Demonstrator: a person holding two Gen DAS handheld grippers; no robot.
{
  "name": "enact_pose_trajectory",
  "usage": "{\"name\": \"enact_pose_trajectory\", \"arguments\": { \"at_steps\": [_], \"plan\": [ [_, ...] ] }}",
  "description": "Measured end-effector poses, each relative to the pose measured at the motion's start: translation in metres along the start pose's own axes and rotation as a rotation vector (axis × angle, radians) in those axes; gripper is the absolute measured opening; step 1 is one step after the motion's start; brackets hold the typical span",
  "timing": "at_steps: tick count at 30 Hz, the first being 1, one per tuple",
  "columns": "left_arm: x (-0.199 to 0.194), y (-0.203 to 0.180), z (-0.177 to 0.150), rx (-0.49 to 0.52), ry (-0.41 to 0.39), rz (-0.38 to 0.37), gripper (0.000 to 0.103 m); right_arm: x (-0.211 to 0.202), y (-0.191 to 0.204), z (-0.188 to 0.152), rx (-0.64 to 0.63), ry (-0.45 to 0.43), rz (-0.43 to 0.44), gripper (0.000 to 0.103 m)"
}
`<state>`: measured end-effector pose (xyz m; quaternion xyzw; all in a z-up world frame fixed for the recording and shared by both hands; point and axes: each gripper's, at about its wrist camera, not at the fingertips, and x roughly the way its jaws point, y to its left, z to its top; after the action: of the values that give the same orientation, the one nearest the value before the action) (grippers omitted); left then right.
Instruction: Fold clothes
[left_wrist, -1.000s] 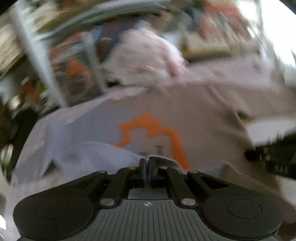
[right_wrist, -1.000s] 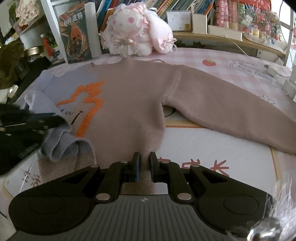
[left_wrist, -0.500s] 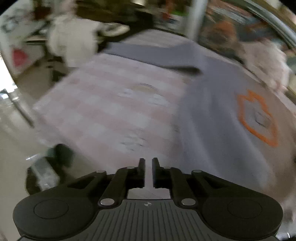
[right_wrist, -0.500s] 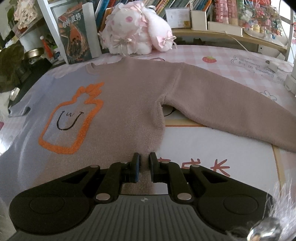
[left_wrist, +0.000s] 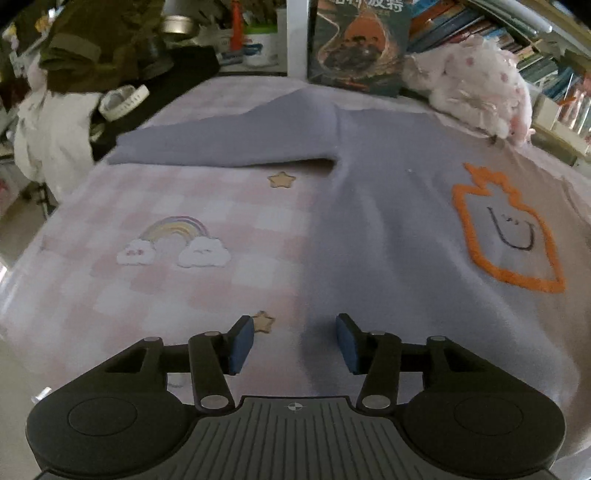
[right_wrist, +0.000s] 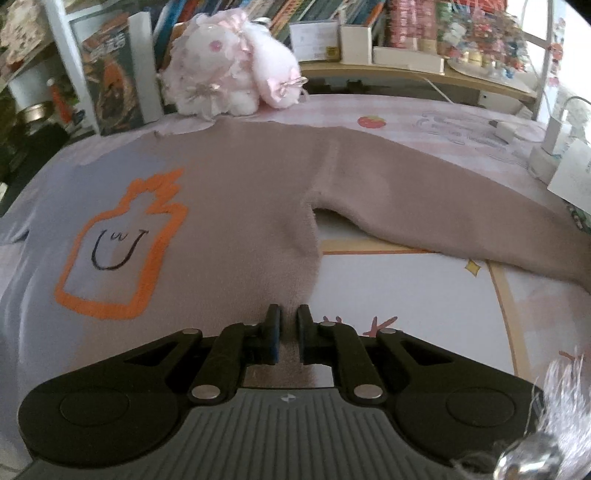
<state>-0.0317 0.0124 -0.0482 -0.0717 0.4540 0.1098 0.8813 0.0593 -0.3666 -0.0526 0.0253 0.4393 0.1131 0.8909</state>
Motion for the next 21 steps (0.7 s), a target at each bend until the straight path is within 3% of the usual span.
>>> {"name": "enact_pose_trajectory", "arguments": {
  "at_steps": [2,4,8,21],
  "plan": [
    [0.001,0.0,0.003,0.001,0.005,-0.026,0.018,0.002,0.0,0.003,0.0,0.0,0.002,0.009],
    [0.002,-0.001,0.006,0.02,0.013,-0.035,0.007,0.007,0.001,0.008,0.005,-0.005,0.004,0.009],
    [0.002,0.003,0.009,0.029,0.018,0.008,0.005,0.016,0.011,0.016,-0.027,0.008,0.036,0.009],
    [-0.002,0.024,0.004,-0.052,0.001,-0.02,0.013,0.015,0.015,0.013,-0.057,0.008,0.053,0.009]
  ]
}}
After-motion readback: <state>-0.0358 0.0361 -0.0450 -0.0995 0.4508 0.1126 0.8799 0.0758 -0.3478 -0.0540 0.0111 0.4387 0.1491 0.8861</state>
